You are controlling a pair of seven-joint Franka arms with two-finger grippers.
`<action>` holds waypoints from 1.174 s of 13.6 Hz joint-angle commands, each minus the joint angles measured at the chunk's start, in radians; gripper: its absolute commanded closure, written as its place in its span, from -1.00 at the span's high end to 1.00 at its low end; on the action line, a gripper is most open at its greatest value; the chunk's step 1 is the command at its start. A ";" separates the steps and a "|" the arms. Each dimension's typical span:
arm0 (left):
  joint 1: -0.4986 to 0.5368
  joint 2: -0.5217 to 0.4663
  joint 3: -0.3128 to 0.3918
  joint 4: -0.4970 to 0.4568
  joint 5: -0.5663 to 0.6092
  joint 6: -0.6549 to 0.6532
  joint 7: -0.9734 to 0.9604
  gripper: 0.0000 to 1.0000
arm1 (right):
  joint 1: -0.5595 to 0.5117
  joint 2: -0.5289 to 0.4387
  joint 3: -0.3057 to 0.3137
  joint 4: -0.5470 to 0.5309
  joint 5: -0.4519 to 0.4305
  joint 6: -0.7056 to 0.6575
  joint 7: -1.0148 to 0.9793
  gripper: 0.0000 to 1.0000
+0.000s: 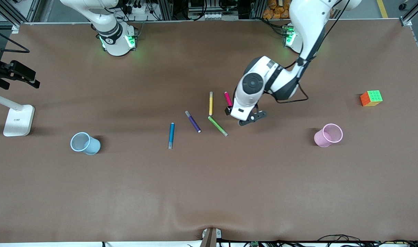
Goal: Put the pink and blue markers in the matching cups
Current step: 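Reach the left gripper to the pink marker and lower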
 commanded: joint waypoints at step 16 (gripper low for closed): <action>-0.055 0.118 0.010 0.019 0.081 0.104 -0.133 0.08 | -0.011 -0.008 -0.001 0.014 0.011 -0.019 -0.037 1.00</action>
